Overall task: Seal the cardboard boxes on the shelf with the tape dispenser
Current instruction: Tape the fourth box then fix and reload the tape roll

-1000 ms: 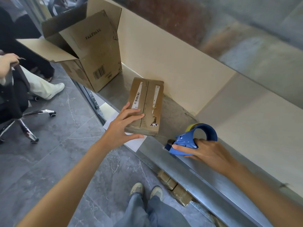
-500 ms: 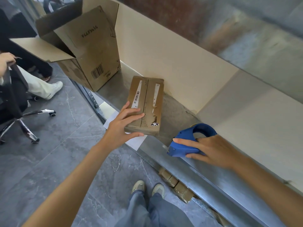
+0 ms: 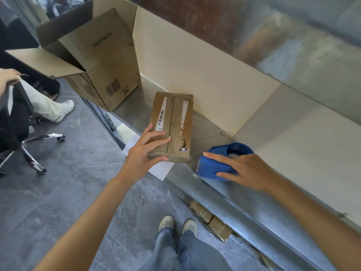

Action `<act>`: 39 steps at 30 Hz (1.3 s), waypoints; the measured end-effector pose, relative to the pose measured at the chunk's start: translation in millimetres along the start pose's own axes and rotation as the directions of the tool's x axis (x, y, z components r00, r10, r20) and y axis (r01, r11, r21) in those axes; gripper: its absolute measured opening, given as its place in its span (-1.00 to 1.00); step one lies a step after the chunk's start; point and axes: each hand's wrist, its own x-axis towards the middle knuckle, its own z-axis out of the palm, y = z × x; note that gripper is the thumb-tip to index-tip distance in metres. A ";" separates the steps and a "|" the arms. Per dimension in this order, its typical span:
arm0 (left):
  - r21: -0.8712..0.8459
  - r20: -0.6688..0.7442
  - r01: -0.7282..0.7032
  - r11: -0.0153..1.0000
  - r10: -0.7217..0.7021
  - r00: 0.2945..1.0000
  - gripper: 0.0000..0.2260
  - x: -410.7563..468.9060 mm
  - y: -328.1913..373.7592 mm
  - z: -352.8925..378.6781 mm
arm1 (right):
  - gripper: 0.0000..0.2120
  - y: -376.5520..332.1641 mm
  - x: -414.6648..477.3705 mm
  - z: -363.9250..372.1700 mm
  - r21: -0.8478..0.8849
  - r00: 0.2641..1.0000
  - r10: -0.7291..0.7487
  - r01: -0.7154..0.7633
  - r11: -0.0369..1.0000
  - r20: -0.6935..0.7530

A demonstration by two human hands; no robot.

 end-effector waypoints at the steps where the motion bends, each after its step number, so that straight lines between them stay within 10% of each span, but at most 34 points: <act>1: 0.000 0.000 0.000 1.000 0.000 1.000 -0.50 -0.2 -1.0 -0.1 | -0.45 -1.2 2.5 -1.3 0.013 1.000 0.016 -0.016 1.000 0.000; 39: 0.017 -0.023 0.026 1.000 -0.025 0.999 -0.51 0.7 -0.1 1.1 | -0.35 -90.5 17.3 19.7 -0.101 0.891 0.426 -0.443 0.891 -0.156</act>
